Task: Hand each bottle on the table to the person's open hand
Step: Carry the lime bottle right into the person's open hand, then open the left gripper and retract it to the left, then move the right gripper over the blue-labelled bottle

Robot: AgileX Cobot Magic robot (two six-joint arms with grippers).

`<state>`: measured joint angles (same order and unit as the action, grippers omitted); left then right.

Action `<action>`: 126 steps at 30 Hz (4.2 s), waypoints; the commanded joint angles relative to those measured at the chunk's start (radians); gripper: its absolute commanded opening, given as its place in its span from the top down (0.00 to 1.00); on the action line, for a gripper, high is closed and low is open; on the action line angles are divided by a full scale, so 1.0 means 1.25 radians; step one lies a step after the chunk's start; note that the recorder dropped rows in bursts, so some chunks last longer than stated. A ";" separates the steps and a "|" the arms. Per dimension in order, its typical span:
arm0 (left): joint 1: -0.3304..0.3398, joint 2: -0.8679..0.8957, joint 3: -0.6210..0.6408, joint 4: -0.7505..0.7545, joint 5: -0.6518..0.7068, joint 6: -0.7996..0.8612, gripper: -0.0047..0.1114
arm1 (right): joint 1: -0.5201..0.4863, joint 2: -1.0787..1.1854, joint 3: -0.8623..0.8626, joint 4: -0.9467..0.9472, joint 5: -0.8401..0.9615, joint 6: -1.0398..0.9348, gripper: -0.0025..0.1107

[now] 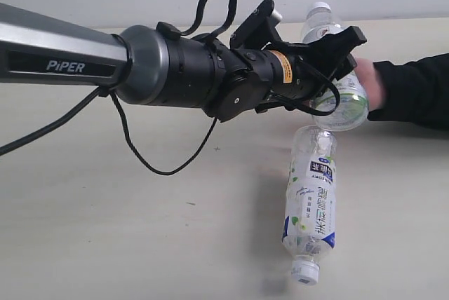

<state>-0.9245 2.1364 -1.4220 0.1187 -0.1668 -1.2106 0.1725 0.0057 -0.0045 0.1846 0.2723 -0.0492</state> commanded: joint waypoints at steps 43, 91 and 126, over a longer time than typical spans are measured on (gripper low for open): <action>0.055 -0.240 0.001 0.059 0.511 0.336 0.75 | -0.004 -0.005 0.004 0.000 -0.004 0.002 0.98; 0.268 -1.082 0.849 0.303 0.341 0.359 0.96 | -0.004 -0.005 0.004 0.000 -0.035 0.000 0.98; 0.268 -1.082 0.849 0.303 0.341 0.359 0.96 | 0.009 0.855 -0.775 0.109 0.365 0.102 0.98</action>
<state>-0.5923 0.7910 -0.3639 0.4949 0.2602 -0.7656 0.1725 0.9120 -0.8828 0.3227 0.5390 0.1028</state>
